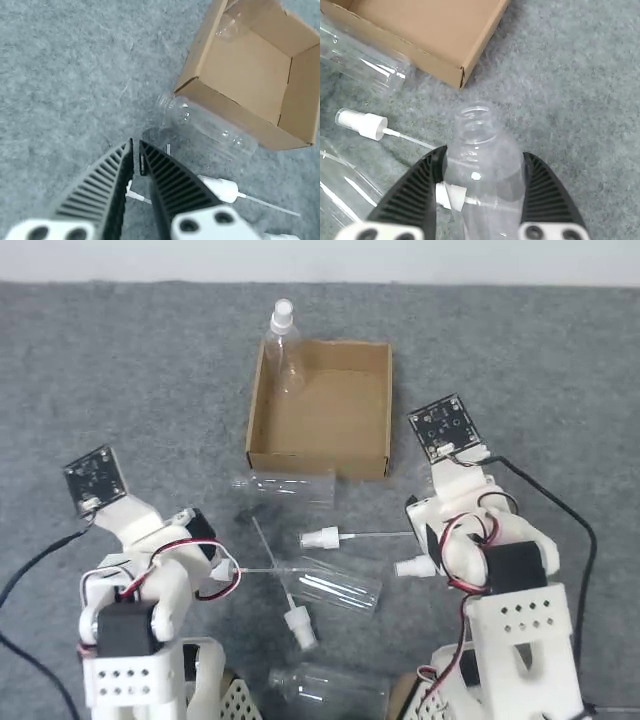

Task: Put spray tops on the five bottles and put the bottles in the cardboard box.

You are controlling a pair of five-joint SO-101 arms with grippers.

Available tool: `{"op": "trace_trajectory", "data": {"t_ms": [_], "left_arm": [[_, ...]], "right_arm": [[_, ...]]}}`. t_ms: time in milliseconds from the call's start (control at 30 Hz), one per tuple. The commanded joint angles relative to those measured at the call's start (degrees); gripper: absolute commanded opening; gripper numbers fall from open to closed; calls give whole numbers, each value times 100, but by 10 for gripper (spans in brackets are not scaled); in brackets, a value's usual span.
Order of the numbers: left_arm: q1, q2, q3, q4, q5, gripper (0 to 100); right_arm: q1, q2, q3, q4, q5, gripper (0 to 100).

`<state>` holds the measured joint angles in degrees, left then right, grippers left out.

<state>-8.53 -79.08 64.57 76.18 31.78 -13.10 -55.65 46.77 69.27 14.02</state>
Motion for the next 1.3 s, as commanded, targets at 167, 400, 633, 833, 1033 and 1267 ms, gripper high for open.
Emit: {"op": "trace_trajectory", "data": {"t_ms": [167, 400, 633, 833, 1033, 1267], "left_arm": [[-26, 466, -400, 114, -132, 13], [-193, 2725, -1358, 484, -123, 13], [-202, 4352, -1798, 651, -132, 26], [-211, 4897, -1886, 677, -97, 201], [-220, 4941, -1789, 659, -97, 233], [-220, 4949, -1411, 325, -97, 235]], "right_arm": [[48, -127, -35, -171, -62, 76], [48, -127, -35, -154, -62, 76], [48, -127, -26, -154, -62, 76], [48, -127, -26, -136, -62, 76], [48, -127, -26, -127, -62, 76], [48, -127, -26, -127, -53, 76]]}}
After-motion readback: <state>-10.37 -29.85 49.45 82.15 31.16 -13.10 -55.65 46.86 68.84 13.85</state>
